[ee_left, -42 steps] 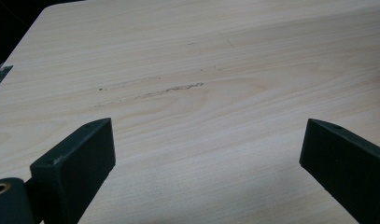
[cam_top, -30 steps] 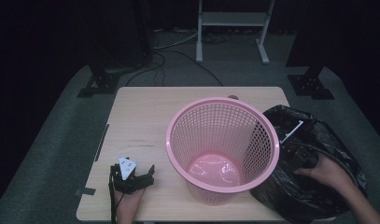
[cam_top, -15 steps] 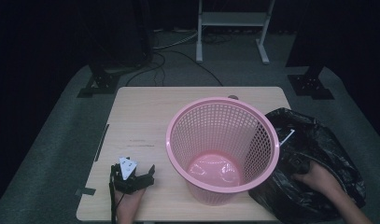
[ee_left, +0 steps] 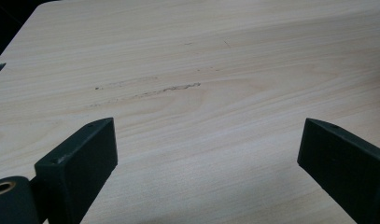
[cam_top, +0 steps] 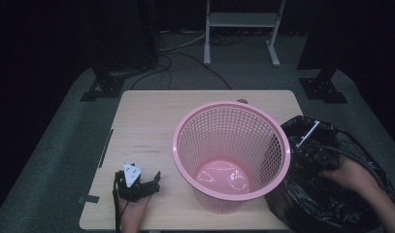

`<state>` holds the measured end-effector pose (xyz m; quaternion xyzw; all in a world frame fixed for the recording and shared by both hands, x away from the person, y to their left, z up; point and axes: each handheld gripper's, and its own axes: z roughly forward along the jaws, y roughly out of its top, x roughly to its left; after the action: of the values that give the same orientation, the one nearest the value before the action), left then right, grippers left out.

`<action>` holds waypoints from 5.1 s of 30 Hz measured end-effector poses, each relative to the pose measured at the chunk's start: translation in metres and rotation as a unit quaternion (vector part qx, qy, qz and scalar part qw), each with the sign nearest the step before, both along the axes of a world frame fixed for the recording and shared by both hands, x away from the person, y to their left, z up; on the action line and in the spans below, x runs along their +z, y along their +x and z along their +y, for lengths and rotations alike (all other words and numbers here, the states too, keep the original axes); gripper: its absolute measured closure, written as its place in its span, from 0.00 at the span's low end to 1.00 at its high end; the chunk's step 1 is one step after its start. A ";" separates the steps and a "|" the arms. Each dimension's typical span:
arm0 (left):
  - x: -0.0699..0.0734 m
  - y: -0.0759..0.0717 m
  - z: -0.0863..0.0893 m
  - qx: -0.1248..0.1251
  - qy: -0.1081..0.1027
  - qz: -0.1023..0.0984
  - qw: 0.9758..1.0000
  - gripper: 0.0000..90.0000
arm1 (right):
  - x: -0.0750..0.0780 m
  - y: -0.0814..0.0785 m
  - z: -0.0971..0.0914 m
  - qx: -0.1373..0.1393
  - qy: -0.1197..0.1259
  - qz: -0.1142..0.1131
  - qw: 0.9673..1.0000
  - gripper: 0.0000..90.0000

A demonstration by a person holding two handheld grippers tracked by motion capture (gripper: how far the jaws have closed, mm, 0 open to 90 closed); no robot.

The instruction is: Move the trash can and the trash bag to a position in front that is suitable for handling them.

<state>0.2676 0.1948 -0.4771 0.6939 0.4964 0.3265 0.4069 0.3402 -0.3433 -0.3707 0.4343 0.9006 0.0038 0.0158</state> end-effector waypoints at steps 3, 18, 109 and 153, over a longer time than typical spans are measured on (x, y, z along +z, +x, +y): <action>0.000 0.000 0.000 0.000 -0.002 -0.001 1.000 0.04 | 0.029 -0.002 -0.005 -0.001 0.007 -0.003 1.000 0.98; 0.000 0.000 0.001 0.001 -0.003 -0.001 1.000 0.04 | 0.174 -0.020 -0.031 -0.029 -0.002 -0.058 0.998 0.98; 0.000 0.000 0.003 -0.003 -0.018 -0.002 1.000 0.04 | 0.201 -0.015 0.240 0.272 0.080 0.010 0.959 0.98; 0.000 0.000 0.003 -0.001 -0.016 -0.001 1.000 0.04 | 0.159 -0.004 0.259 0.299 0.072 0.058 0.950 0.96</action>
<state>0.2676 0.1981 -0.4770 0.6875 0.5001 0.3187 0.4191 0.3365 -0.0846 -0.2118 0.1448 0.9859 0.0480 -0.0694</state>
